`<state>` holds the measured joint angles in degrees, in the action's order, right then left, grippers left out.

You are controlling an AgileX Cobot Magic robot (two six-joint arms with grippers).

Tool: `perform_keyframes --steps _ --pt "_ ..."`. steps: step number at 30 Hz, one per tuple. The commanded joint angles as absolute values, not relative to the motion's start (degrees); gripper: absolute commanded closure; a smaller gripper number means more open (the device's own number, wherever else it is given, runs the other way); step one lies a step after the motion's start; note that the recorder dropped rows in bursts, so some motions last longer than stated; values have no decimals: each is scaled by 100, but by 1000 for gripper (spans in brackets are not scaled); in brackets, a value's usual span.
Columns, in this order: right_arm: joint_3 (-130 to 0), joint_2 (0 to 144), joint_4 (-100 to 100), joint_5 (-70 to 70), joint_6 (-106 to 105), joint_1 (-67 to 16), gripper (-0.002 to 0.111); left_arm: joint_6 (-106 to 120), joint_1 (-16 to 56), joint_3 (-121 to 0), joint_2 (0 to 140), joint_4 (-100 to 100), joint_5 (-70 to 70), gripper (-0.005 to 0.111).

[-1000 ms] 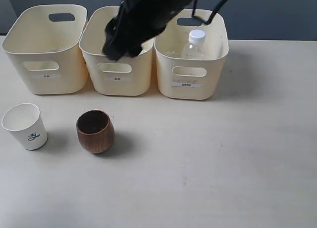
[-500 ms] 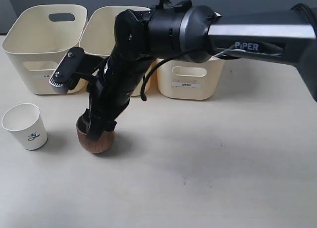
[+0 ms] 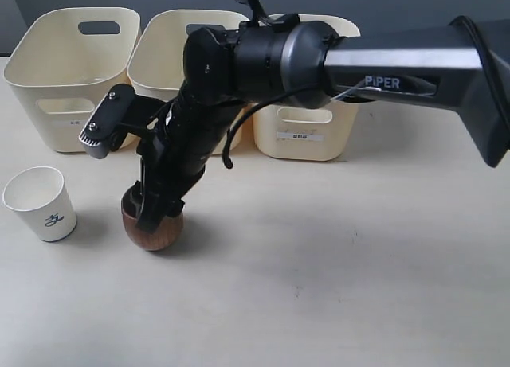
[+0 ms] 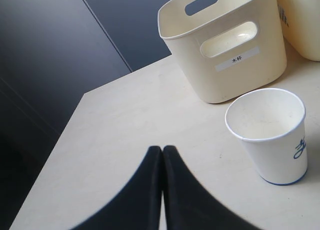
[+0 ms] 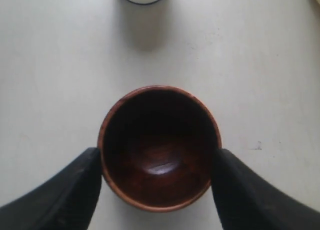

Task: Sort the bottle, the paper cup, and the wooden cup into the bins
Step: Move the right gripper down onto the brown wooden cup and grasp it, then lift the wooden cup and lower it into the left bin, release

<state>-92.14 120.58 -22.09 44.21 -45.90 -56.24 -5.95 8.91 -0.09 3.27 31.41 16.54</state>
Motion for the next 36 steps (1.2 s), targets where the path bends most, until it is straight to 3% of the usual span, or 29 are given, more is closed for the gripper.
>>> perform_keyframes --steps 1,33,36 --pt "-9243 12084 -2299 4475 -4752 -5746 47 -629 922 0 308 3117 1631 107" --pt "-9243 12164 -2259 4592 -5177 -6134 47 -629 922 0 308 3117 1631 107" --pt "-9243 12329 -2211 4579 -5177 -6134 53 -629 922 0 308 3117 1631 107"
